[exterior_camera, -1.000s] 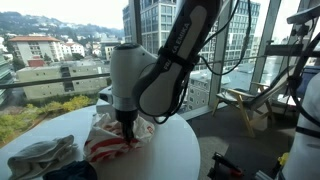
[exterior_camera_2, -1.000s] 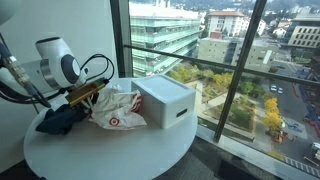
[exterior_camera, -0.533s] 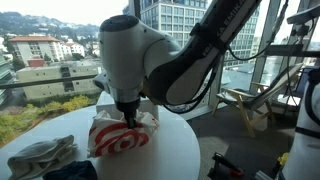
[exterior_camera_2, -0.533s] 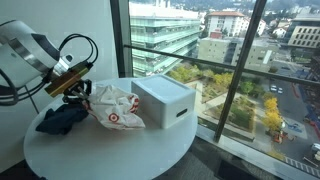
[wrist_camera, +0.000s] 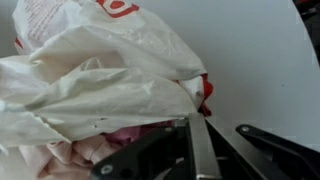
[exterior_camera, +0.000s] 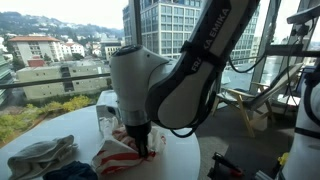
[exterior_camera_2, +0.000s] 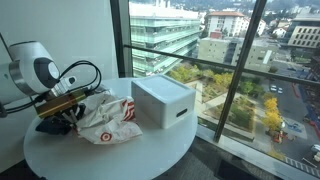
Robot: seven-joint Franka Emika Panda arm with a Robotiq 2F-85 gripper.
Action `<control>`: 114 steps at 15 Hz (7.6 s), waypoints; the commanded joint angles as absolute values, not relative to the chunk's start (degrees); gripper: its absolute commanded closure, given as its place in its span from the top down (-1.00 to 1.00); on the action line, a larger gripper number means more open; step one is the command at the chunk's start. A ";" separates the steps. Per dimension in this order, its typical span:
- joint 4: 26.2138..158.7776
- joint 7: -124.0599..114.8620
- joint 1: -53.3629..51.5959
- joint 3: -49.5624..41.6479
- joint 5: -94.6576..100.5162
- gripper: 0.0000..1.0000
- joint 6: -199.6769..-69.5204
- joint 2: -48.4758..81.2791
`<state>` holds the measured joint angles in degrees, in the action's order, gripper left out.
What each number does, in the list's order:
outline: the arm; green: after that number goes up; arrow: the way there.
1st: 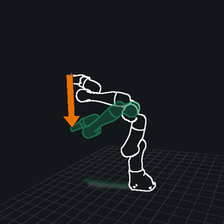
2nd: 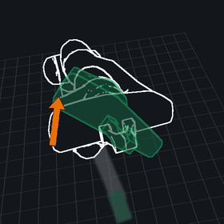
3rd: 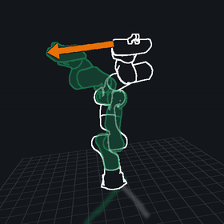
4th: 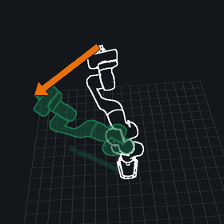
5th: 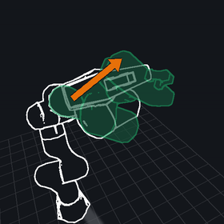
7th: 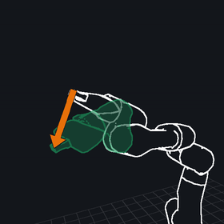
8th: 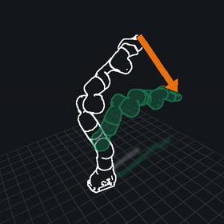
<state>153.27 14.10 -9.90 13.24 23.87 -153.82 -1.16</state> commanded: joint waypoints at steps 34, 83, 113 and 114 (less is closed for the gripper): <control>127.63 84.60 -35.13 4.55 -46.17 1.00 -175.10 31.80; 153.11 -7.28 4.61 26.62 15.56 -0.93 -149.88 -51.96; 151.33 -15.80 13.89 25.95 20.91 -0.93 -153.94 -56.09; 151.29 -15.22 13.24 25.80 20.63 -0.93 -154.46 -55.08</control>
